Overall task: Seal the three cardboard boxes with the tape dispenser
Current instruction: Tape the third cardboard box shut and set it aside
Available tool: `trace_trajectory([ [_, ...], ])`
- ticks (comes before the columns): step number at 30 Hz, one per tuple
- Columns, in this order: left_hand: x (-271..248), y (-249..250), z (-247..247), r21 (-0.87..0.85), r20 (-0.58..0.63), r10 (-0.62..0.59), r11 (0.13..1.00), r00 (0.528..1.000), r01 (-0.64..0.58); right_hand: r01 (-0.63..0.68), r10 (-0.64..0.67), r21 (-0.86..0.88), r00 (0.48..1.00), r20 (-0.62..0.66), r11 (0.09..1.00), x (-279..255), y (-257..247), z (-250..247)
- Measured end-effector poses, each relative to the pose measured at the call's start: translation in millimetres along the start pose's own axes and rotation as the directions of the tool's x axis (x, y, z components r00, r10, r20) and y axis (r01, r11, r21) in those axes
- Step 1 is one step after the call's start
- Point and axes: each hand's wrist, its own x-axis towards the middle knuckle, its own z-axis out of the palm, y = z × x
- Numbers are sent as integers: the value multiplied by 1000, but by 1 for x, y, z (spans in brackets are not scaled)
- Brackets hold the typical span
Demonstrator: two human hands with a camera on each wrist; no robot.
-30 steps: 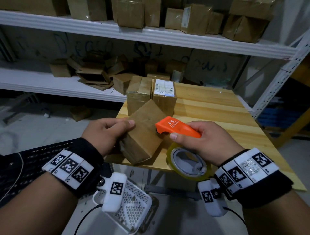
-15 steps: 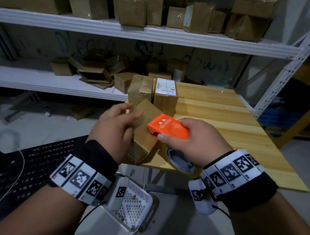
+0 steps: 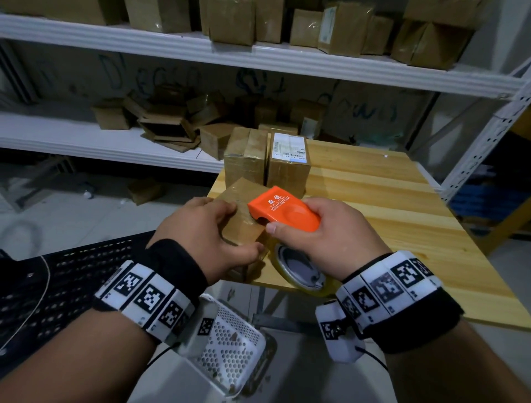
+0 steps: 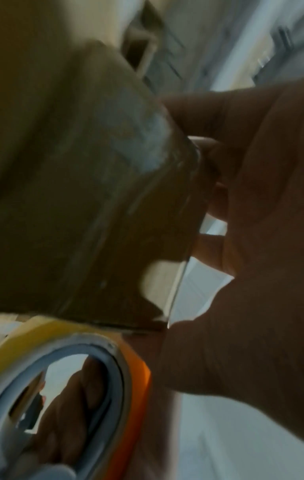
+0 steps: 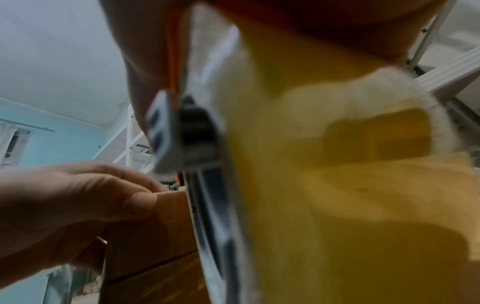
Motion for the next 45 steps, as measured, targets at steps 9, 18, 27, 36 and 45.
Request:
trace_trajectory([
  [9, 3, -5, 1, -36, -14, -8, 999, 1000, 8, -70, 68, 25, 995, 75, 997, -3, 14, -12],
  [18, 1, -2, -1, -56, -17, -4, 998, 1000, 3, -50, 50, -6, 994, 100, 999, -14, 25, -25],
  [27, 2, 1, -3, -261, -11, -64, 964, 998, 58, -37, 29, 92, 996, 85, 995, -18, 33, -32],
  [36, 10, -12, -6, -647, 20, -168, 750, 986, 140, -10, 1, 154, 998, 57, 988, -17, 37, -31],
  [45, 7, -9, -9, -798, 138, -253, 544, 958, 259, -2, -11, 207, 998, 59, 978, -13, 34, -22],
])
